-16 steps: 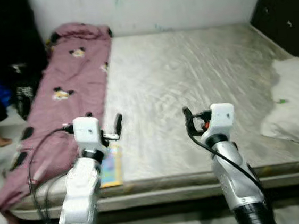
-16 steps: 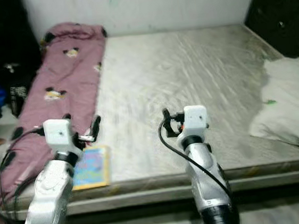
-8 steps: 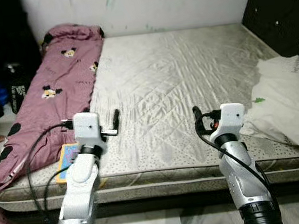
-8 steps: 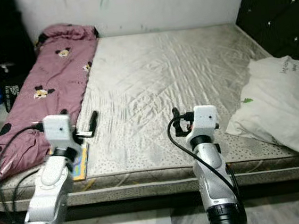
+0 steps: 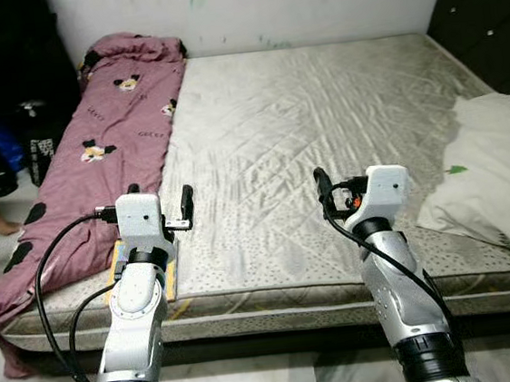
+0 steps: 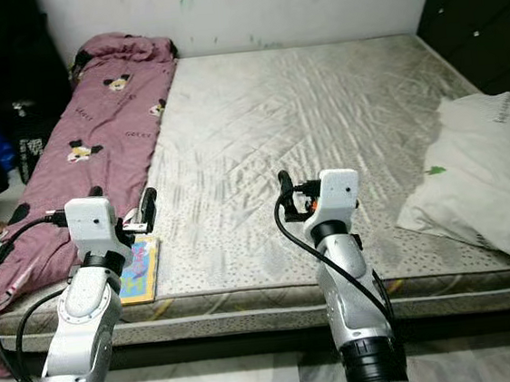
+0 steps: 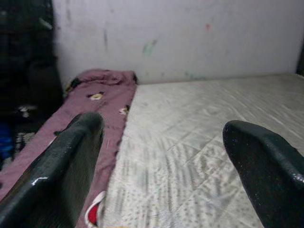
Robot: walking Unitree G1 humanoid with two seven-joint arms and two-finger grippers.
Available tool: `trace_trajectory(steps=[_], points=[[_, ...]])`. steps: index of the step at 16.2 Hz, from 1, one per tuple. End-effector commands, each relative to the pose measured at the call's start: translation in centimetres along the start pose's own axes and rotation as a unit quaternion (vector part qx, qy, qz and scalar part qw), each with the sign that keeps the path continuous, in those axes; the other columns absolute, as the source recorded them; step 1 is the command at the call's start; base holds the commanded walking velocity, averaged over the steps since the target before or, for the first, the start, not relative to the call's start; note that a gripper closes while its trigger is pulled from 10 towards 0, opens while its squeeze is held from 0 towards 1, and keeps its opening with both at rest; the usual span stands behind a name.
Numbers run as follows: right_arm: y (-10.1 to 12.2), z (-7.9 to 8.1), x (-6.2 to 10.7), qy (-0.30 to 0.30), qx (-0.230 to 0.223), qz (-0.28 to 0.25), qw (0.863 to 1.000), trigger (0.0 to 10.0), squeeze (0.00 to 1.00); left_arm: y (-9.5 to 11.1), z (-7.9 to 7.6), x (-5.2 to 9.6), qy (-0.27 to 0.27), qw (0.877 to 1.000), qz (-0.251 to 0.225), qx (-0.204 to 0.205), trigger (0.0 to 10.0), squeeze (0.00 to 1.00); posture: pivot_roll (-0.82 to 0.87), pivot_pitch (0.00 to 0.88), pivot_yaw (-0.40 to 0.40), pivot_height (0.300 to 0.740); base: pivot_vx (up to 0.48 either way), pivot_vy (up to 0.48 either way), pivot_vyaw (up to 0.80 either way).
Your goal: Clean up the room
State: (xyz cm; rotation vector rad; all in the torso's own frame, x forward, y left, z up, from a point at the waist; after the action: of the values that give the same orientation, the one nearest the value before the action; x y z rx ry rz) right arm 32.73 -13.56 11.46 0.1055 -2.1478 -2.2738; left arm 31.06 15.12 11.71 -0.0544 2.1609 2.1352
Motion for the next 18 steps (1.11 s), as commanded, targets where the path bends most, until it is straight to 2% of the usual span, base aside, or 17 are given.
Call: trace_trajectory(steps=[1,6,11,18], points=[[0.1,-0.1,-0.2,-0.003,0.002,-0.003,1.000,10.0,0.00,-0.4,-0.2,0.0,-0.003,1.000,0.006,-0.001,10.0,0.00,0.00,0.000,0.022,0.740,0.000,0.000,0.00],[-0.8,0.0,0.2,-0.005,0.017,0.003,1.000,10.0,0.00,-0.7,-0.9,0.1,-0.033,0.999,0.016,0.017,10.0,0.00,0.00,0.000,0.033,0.740,0.000,0.000,0.00],[-0.9,0.2,0.7,-0.006,0.022,0.003,1.000,10.0,0.00,-0.1,-1.4,0.3,-0.054,0.998,0.006,0.026,10.0,0.00,0.00,0.000,0.028,0.740,0.000,0.000,0.00],[-0.9,0.3,0.5,-0.005,0.022,0.005,1.000,10.0,0.00,0.7,-1.8,0.3,-0.069,0.997,-0.007,0.031,10.0,0.00,0.00,0.000,0.020,0.740,0.386,0.000,0.00]])
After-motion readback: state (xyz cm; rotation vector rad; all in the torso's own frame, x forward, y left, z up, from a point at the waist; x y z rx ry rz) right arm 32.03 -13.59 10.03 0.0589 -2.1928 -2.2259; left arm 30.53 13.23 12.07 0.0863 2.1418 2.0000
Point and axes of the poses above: a point about 5 cm out from each wrist's last joint towards the gripper, its own x axis pointing back from the gripper into the wrist, its own y axis along the axis of the wrist's last joint, z = x × y, the point moved 2 cm from there along -x, pointing out of the wrist towards the gripper, and after that the axes turned 4 degrees about x, right-handed, at the moved point
